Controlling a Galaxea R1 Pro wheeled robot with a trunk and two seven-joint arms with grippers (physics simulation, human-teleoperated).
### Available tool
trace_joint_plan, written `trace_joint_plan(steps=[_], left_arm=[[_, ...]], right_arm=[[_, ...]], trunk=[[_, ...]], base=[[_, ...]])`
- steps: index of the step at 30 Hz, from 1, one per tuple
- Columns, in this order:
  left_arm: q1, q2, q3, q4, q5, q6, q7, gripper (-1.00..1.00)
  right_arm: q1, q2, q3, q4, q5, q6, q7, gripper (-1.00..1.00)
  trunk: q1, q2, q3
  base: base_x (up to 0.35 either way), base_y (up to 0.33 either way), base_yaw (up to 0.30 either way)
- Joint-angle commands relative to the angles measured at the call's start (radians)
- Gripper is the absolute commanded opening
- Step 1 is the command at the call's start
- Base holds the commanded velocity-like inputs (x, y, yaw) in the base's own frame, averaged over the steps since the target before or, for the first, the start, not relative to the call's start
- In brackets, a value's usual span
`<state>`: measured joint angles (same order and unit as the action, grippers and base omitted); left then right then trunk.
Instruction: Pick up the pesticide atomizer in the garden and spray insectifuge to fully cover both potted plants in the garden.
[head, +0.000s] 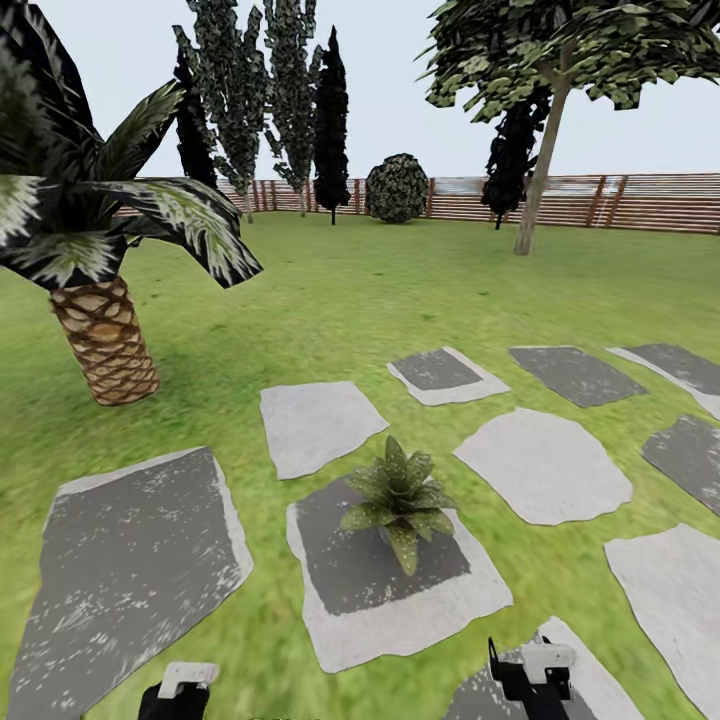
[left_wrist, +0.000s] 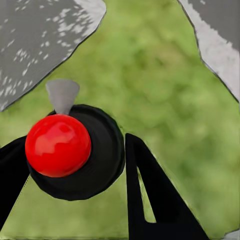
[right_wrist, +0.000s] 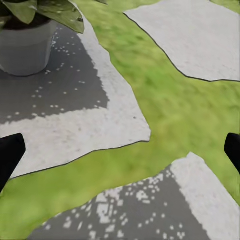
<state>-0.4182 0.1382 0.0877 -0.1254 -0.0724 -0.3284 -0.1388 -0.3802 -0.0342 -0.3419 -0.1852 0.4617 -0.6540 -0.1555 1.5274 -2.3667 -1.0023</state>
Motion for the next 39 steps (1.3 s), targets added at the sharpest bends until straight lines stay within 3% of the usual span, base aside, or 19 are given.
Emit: trace_joint_plan(steps=[1,19,39], left_arm=[[-0.001,0.0,0.009,0.001,-0.007,-0.004,-0.004,-1.0],[-0.001,-0.002,0.007,0.001,-0.007,-0.005,-0.004,-1.0],[-0.001,-0.005,0.006,0.001,-0.012,-0.004,-0.004,-1.0]], right_arm=[[0.0,0.0,-0.003,0.001,0.011,-0.003,-0.007,1.0],[0.003,0.002,-0.002,0.003,0.012,-0.003,-0.006,1.0],[0.003,0.002,-0.002,0.003,0.012,-0.003,-0.006,1.0]], trunk=[[0.0,0.0,-0.001],[0.0,0.0,0.0],[0.0,0.0,0.018]], base=[[0.0,-0.029,0.279],[-0.17,-0.218,0.279],[-0.213,-0.222,0.245]])
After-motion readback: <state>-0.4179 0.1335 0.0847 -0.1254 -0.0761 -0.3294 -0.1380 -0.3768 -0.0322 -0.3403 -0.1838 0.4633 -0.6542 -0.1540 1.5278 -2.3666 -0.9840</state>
